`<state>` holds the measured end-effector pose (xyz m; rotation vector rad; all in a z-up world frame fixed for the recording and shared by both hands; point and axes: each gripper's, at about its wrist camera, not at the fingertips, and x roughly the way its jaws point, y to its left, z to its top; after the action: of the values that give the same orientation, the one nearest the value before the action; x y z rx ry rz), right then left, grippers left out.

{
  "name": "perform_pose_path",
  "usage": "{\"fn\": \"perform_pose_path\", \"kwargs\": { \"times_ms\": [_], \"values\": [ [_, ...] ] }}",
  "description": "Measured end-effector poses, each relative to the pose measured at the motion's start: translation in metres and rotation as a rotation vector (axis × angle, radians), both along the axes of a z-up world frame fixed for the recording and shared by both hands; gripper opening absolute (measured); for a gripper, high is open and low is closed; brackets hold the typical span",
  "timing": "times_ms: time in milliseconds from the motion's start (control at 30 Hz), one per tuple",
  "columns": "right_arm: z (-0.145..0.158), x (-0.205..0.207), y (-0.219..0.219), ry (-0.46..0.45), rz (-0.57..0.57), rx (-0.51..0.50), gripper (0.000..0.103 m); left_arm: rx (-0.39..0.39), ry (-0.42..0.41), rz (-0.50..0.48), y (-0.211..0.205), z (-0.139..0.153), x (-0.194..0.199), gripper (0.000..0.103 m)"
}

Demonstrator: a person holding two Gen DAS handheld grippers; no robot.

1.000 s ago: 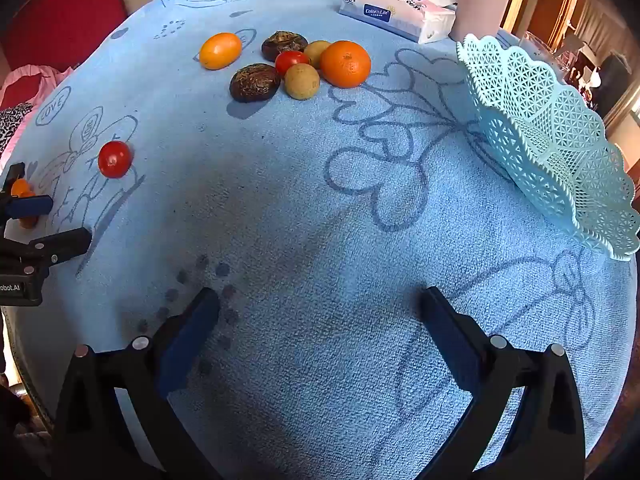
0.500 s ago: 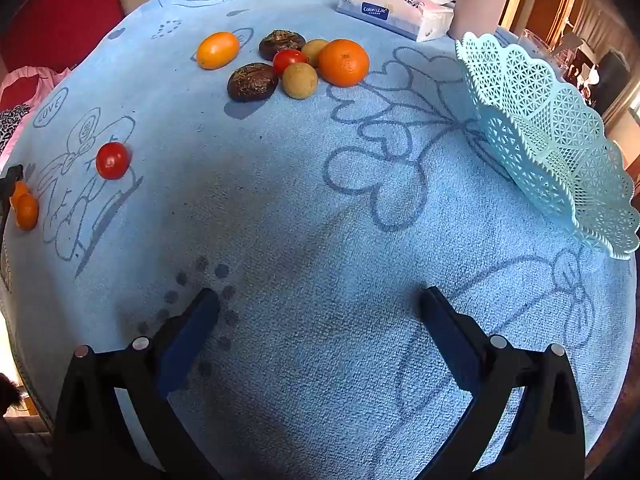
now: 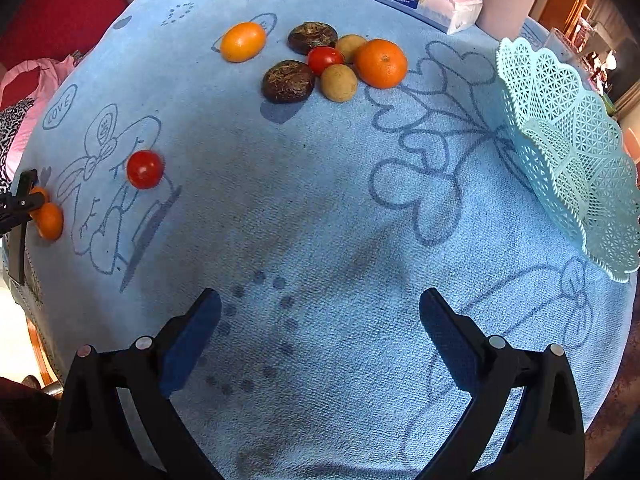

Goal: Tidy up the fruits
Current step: 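Grasp a tangerine with the left tool while the right tool grasps another tangerine, then carry both tangerines to the lattice basket and open both tools to drop them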

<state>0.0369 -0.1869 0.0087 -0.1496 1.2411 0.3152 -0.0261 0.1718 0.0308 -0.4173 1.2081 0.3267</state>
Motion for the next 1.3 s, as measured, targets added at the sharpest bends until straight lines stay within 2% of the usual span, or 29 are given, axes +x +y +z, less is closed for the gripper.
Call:
{"fn": "perform_pose_path", "kwargs": {
  "times_ms": [67,200,333,533,600,733,800,900,1000,1067,1300],
  "values": [
    [0.011,-0.003,0.018,-0.020,0.064,0.027,0.101,-0.011,0.004,-0.003,0.005,-0.002,0.000,0.038],
    [0.028,-0.009,0.067,-0.040,0.220,0.103,0.101,-0.030,0.000,-0.022,0.005,0.000,0.002,0.036],
    [0.037,-0.017,0.120,-0.023,0.364,0.162,0.100,-0.040,-0.032,-0.053,0.006,0.011,0.000,0.036],
    [0.035,-0.023,0.177,0.028,0.491,0.226,0.089,-0.005,-0.074,-0.080,0.017,0.034,-0.007,0.036],
    [0.030,-0.023,0.193,0.053,0.509,0.242,0.082,0.010,-0.077,-0.086,0.021,0.040,-0.008,0.036],
    [0.020,-0.022,0.224,0.088,0.538,0.257,0.075,0.040,-0.072,-0.108,0.027,0.047,-0.007,0.036],
    [0.012,-0.022,0.236,0.109,0.545,0.251,0.064,0.046,-0.066,-0.113,0.028,0.046,-0.007,0.036],
    [0.001,-0.022,0.248,0.135,0.546,0.237,0.052,0.057,-0.061,-0.123,0.031,0.045,-0.007,0.036],
    [-0.006,-0.022,0.253,0.133,0.528,0.209,0.046,0.068,-0.058,-0.135,0.032,0.047,-0.004,0.036],
    [-0.004,-0.021,0.250,0.137,0.519,0.230,0.039,0.070,-0.058,-0.141,0.032,0.048,-0.001,0.036],
    [0.017,-0.013,0.210,0.078,0.427,0.233,0.039,0.049,-0.074,-0.191,0.012,0.050,0.015,0.036]
  ]
}}
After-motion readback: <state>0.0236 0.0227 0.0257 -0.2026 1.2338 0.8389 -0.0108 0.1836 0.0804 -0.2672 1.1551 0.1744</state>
